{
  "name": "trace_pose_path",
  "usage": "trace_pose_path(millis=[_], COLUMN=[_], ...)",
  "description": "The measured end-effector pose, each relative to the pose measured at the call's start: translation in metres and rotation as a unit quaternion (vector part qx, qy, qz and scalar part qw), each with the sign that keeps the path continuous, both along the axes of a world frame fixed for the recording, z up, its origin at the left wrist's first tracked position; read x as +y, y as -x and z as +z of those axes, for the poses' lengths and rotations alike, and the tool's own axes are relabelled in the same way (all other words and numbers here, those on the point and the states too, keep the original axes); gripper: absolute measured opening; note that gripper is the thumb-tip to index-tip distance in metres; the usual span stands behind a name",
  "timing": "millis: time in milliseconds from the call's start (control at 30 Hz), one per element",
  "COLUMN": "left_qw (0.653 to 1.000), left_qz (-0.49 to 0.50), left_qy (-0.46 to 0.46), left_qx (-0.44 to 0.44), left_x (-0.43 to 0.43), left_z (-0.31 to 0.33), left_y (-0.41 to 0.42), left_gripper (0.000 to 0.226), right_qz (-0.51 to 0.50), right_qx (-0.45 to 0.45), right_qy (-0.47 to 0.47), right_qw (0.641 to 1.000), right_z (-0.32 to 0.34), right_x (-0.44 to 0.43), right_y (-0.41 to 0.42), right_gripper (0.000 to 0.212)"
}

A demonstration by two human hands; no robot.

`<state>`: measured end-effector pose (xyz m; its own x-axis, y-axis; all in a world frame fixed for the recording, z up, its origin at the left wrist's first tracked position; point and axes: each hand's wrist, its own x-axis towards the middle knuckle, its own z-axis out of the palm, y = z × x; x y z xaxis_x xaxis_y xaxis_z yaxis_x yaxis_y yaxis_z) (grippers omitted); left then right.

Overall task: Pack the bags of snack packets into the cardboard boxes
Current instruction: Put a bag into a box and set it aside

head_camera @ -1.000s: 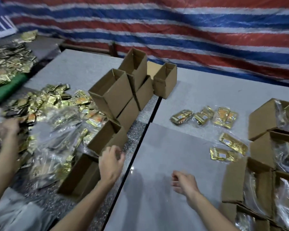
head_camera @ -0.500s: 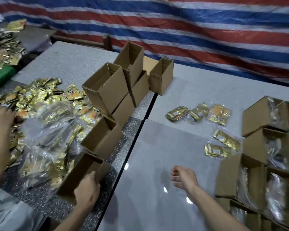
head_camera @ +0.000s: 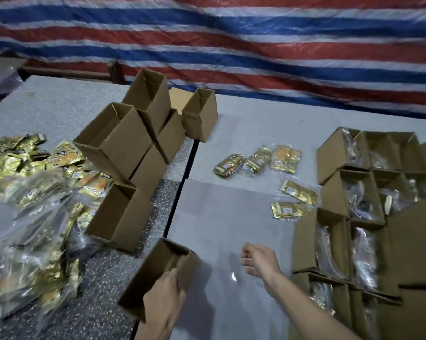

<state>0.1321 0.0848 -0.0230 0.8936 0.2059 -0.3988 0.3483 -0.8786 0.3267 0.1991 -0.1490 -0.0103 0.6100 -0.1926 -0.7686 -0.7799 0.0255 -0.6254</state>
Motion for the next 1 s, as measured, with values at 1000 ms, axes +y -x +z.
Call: trace_pose_path(millis=[1000], left_qw=[0.892], left_qz=[-0.444], left_qy=[0.079], left_qx=[0.033], left_x=[-0.154], left_z=[-0.014], left_y=[-0.112], left_gripper=[0.037], right_qz=[-0.071], right_qx=[0.062], right_qy=[0.200], right_qw=[0.975], right_z=[-0.038], right_x=[-0.064], right_y=[0.004], right_gripper=[0.050])
